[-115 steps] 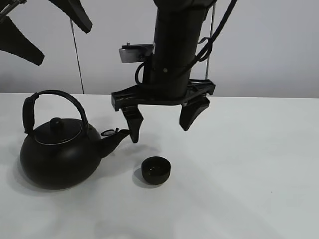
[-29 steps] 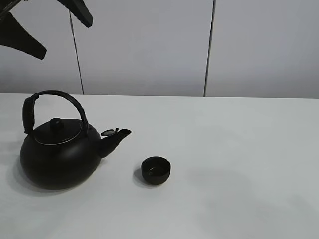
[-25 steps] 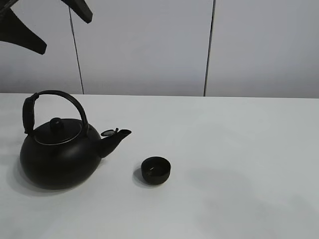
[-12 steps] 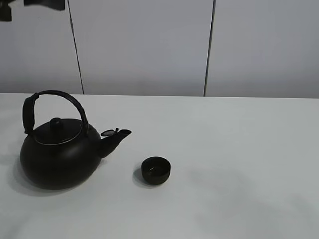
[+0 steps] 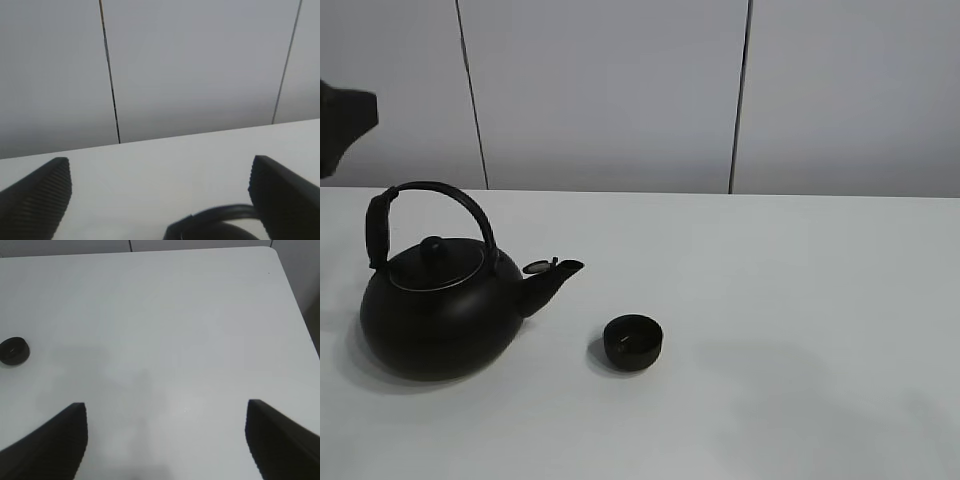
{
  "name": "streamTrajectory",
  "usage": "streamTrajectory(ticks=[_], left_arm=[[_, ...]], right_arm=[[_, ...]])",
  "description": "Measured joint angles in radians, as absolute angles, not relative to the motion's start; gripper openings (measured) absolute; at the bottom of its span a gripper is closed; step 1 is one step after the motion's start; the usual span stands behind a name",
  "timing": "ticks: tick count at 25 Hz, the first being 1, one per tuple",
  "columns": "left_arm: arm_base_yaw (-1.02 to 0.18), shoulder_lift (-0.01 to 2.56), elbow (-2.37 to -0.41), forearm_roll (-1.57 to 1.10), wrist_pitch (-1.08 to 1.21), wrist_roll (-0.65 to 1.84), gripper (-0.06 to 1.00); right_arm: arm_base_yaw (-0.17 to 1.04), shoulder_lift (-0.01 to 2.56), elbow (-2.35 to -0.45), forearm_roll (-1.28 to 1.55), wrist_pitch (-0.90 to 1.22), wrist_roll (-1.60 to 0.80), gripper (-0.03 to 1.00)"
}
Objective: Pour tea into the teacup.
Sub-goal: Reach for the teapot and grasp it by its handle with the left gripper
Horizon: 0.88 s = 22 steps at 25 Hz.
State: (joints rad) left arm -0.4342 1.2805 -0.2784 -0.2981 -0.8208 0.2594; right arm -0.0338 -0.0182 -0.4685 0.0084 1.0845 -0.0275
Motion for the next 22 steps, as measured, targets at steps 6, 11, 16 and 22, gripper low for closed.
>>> streamTrajectory(ticks=[6, 11, 16, 22], left_arm=[[-0.434, 1.289, -0.160, -0.217, -0.864, 0.200, 0.69], [-0.434, 1.416, -0.148, -0.211, -0.878, 0.196, 0.69], [-0.434, 1.513, -0.148, -0.211, -0.953, 0.196, 0.69], [-0.434, 1.613, -0.160, -0.210, -1.012, 0.196, 0.69]], right_arm=[[-0.034, -0.018, -0.469, 0.008, 1.082, -0.027, 0.59], [-0.034, -0.018, -0.469, 0.008, 1.082, -0.027, 0.59], [-0.034, -0.018, -0.469, 0.008, 1.082, -0.027, 0.59], [-0.034, -0.018, -0.469, 0.008, 1.082, -0.027, 0.59]])
